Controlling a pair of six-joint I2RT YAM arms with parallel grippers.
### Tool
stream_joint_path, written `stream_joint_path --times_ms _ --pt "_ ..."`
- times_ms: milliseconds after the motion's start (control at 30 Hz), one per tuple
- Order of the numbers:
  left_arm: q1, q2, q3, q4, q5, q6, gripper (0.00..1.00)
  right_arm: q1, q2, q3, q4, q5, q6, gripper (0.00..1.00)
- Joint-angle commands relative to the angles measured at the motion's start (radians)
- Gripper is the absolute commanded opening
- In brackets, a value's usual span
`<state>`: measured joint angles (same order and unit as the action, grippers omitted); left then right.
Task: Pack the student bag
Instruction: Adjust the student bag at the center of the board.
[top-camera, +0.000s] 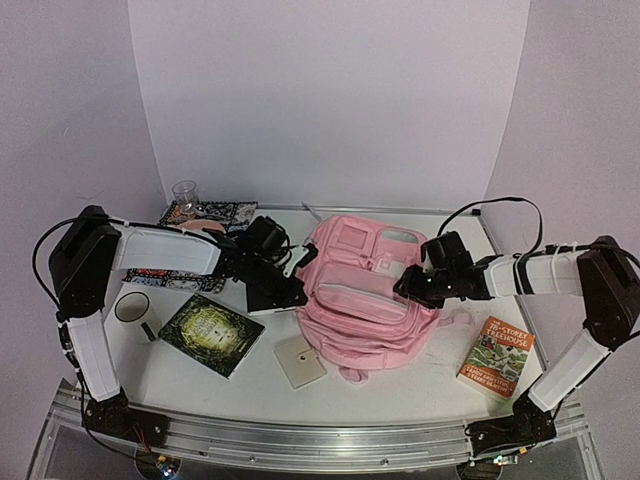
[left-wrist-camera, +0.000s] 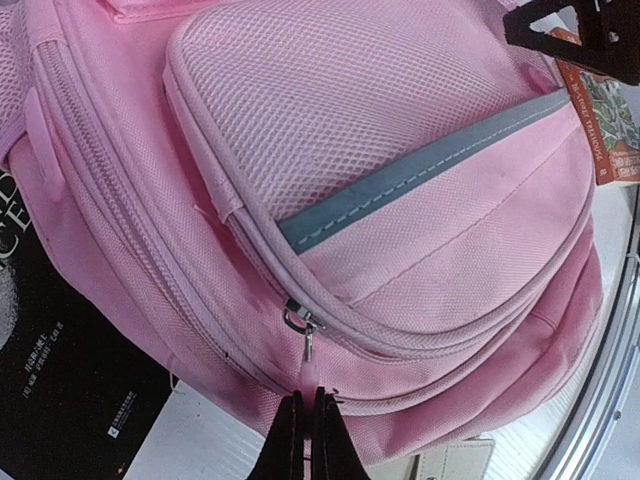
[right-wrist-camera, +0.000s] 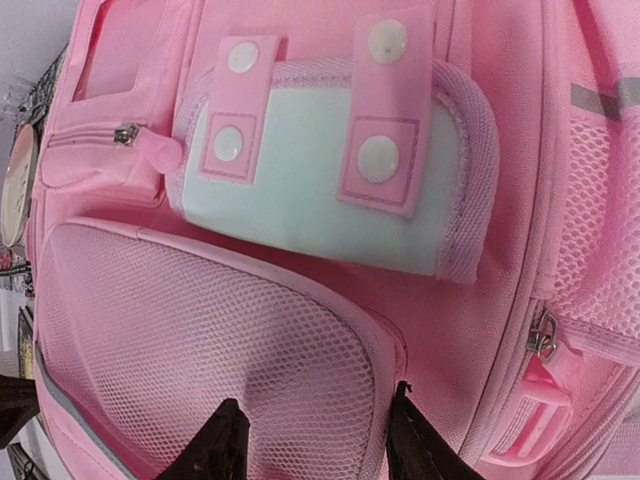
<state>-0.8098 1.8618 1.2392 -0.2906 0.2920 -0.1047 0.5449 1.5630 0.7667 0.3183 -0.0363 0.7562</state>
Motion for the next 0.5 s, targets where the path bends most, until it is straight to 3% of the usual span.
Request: stream_joint_path --times_ms 0,233,333,467 --pt "-0.026 -0.012 0.076 -0.017 0.052 -0.026 0.0 0.028 0.017 0.085 0.066 0.033 -0.024 0.47" --pt "-0.022 0.054 0.129 -0.016 0.066 -0.057 0.0 0.052 -0.096 0.073 0.019 0.062 -0.302 0.66" --pt "-0.022 0.05 0.123 -0.016 0.049 -0.058 0.0 0.109 -0.146 0.064 -0.024 0.089 -0.45 0.79" --pt "-0.021 0.038 0.116 -0.014 0.045 -0.052 0.0 0.22 -0.153 0.064 -0.06 0.146 -0.643 0.87"
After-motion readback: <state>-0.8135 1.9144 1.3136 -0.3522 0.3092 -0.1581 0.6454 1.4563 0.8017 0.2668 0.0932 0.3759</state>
